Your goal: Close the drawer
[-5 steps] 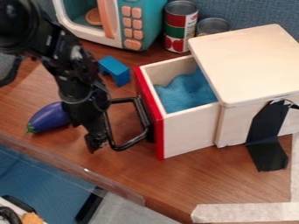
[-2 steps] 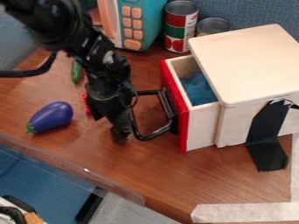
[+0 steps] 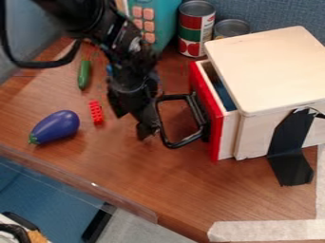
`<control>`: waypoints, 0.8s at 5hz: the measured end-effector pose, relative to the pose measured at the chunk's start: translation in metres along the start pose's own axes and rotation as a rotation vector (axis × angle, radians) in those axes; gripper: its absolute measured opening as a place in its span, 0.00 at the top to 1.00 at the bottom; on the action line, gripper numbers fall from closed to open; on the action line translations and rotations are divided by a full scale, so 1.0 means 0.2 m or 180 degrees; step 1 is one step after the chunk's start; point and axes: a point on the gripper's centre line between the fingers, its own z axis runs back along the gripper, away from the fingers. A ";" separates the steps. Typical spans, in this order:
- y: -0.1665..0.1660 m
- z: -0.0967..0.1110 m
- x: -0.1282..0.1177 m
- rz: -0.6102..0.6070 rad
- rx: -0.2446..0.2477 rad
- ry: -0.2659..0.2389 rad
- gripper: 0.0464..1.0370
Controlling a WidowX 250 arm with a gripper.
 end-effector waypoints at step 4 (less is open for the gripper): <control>-0.13 0.00 0.09 0.0149 -0.0259 -0.0016 0.04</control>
